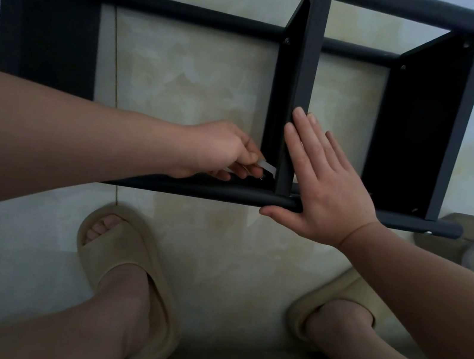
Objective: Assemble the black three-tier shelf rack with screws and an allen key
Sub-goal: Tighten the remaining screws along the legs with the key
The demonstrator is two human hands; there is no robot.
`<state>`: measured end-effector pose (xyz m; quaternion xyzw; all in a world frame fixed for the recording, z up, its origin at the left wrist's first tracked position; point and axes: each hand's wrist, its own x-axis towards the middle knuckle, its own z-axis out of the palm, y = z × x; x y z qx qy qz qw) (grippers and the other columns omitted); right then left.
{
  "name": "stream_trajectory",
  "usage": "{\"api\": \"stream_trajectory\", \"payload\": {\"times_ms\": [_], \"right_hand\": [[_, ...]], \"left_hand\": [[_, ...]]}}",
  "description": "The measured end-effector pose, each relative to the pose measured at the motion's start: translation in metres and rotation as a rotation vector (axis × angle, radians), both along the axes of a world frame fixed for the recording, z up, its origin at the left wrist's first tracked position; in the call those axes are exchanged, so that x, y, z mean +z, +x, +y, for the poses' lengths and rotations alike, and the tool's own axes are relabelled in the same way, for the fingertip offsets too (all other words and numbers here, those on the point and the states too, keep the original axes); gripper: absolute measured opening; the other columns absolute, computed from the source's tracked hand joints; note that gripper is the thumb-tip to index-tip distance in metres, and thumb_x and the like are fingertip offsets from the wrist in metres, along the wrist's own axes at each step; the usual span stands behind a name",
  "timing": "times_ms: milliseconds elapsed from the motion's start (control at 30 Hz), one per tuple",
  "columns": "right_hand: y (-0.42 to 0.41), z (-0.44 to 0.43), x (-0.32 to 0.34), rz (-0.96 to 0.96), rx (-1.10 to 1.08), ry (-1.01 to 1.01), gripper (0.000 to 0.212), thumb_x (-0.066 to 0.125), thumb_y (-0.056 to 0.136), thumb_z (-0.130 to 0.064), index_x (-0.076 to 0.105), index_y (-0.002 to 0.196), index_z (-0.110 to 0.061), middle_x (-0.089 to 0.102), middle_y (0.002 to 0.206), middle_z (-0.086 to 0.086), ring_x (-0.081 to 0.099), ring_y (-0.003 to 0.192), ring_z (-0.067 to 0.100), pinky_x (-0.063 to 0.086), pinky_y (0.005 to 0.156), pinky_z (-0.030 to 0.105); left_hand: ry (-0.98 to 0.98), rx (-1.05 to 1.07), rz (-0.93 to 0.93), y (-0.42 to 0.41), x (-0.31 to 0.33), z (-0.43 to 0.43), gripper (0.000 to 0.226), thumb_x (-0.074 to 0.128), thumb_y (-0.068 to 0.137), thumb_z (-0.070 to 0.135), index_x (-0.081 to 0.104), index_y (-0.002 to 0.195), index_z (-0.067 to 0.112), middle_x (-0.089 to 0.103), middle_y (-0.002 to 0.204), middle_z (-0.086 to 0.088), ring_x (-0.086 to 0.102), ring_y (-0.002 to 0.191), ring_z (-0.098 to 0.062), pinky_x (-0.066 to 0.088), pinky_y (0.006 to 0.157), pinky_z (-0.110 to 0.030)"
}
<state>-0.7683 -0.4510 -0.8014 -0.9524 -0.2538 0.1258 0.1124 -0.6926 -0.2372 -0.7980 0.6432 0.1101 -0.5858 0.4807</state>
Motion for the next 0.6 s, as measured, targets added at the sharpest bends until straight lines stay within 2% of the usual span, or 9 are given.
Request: {"api": "stream_trajectory", "payload": {"times_ms": [233, 367, 600], "right_hand": [[0.0004, 0.0002, 0.001, 0.01, -0.002, -0.002, 0.109, 0.043, 0.09, -0.079, 0.012, 0.161, -0.001, 0.005, 0.169, 0.016, 0.006, 0.157, 0.032, 0.026, 0.121, 0.058], [0.0005, 0.0003, 0.0013, 0.008, -0.001, -0.004, 0.11, 0.045, 0.09, -0.079, 0.013, 0.161, -0.001, 0.006, 0.169, 0.017, 0.006, 0.157, 0.032, 0.025, 0.121, 0.058], [0.0003, 0.0, 0.0014, 0.01, 0.001, -0.009, 0.11, 0.043, 0.09, -0.08, 0.012, 0.161, -0.002, 0.005, 0.169, 0.016, 0.005, 0.157, 0.031, 0.024, 0.122, 0.057]], "left_hand": [[-0.019, -0.14, -0.082, -0.0073, -0.0001, 0.005, 0.02, 0.055, 0.099, 0.008, 0.067, 0.086, 0.018, 0.073, 0.079, 0.008, 0.061, 0.071, -0.006, 0.046, 0.059, -0.016], [-0.02, -0.207, -0.165, -0.0088, -0.002, 0.0061, 0.018, 0.061, 0.096, 0.007, 0.069, 0.085, 0.018, 0.074, 0.081, 0.006, 0.061, 0.07, -0.007, 0.046, 0.069, -0.023], [-0.027, -0.313, -0.256, -0.0085, -0.0034, 0.0058, 0.019, 0.063, 0.094, 0.009, 0.068, 0.081, 0.022, 0.065, 0.072, 0.005, 0.056, 0.065, -0.008, 0.042, 0.066, -0.025]]}}
